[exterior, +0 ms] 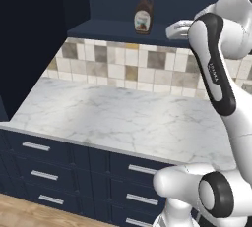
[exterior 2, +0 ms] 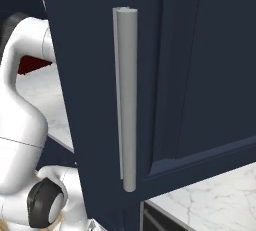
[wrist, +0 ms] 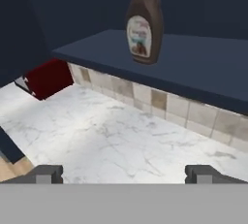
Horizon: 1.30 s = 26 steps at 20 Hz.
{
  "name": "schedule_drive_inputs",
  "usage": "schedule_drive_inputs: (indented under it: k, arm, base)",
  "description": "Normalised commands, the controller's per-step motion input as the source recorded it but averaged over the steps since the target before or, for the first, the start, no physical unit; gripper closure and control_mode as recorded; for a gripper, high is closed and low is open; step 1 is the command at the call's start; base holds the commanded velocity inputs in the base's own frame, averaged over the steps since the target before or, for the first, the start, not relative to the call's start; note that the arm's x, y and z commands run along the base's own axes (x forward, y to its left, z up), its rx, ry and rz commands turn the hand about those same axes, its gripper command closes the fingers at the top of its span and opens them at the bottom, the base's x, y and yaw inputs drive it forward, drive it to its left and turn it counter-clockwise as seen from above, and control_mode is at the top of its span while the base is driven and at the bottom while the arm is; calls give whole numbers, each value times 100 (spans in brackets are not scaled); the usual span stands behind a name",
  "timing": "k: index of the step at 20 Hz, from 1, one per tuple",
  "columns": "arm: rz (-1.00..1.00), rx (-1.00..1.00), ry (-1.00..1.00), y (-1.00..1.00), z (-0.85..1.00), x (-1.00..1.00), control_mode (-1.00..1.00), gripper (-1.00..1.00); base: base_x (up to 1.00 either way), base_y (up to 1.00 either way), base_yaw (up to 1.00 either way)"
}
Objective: Move the syrup bottle and condiment bottle from the cabinet to the dining counter.
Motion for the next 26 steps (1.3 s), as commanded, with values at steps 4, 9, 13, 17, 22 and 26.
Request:
schedule_drive_inputs:
  k: [4,9,13,17,22,26]
  arm:
    - [12,0,0,-9,1,42,-100,-100]
    - [17,1,-1,0,0,45,-100,-100]
    - [18,0,-1,0,0,45,-100,-100]
    - [14,0,-1,0,0,37,-100,-100]
    - [8,0,0,0,0,41,-100,-100]
    - [4,0,0,-2,2,38,-100,-100]
  base:
    - [0,0,0]
    - [0,0,0]
    - [0,0,0]
    - [0,0,0]
    - [0,0,0]
    - [0,0,0]
